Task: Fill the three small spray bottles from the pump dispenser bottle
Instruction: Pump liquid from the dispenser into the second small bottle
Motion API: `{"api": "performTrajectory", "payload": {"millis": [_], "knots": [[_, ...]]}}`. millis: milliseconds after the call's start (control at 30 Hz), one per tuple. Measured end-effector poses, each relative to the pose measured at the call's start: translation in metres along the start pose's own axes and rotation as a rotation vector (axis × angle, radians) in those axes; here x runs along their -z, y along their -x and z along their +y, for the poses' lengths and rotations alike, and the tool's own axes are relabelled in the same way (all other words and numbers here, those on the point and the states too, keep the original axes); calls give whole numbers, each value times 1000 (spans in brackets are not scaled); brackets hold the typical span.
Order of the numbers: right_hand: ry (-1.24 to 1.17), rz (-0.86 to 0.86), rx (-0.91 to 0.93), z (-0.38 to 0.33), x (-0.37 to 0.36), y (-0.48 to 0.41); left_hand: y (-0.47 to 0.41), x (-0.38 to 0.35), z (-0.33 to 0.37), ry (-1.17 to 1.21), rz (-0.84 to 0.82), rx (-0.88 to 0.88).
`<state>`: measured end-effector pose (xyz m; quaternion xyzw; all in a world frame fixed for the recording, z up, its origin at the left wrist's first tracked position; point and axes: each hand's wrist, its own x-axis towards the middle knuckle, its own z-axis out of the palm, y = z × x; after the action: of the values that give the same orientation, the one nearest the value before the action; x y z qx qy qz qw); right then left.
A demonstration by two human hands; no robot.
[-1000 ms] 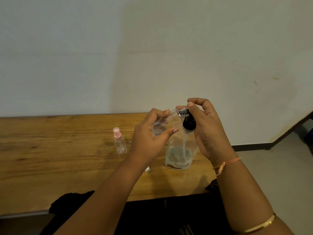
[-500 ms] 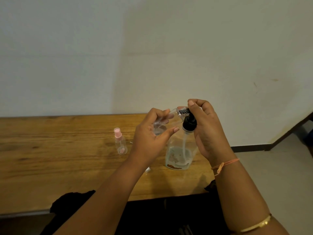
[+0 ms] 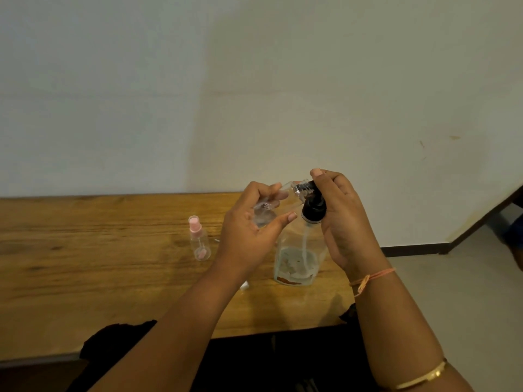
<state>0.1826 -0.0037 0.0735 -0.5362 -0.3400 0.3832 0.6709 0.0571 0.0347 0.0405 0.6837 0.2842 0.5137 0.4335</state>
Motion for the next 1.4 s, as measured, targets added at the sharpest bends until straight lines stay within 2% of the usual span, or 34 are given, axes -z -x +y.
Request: {"api": "performTrajectory", "payload": {"millis": [267, 367, 567, 933, 1167, 1400], "knots": [[124, -49, -3, -4, -3, -1, 3, 0, -3, 3, -29, 58], [93, -60, -1, -4, -1, 1, 4, 0, -3, 3, -22, 51], [-100, 31, -23, -2, -2, 1, 0, 1, 4, 6, -3, 10], [56, -20, -26, -3, -1, -2, 4, -1, -4, -5, -11, 56], [-75, -14, -60, -2, 2, -2, 2, -1, 1, 5, 8, -1], [3, -30, -42, -4, -1, -1, 3, -2, 1, -18, 11, 11]]}}
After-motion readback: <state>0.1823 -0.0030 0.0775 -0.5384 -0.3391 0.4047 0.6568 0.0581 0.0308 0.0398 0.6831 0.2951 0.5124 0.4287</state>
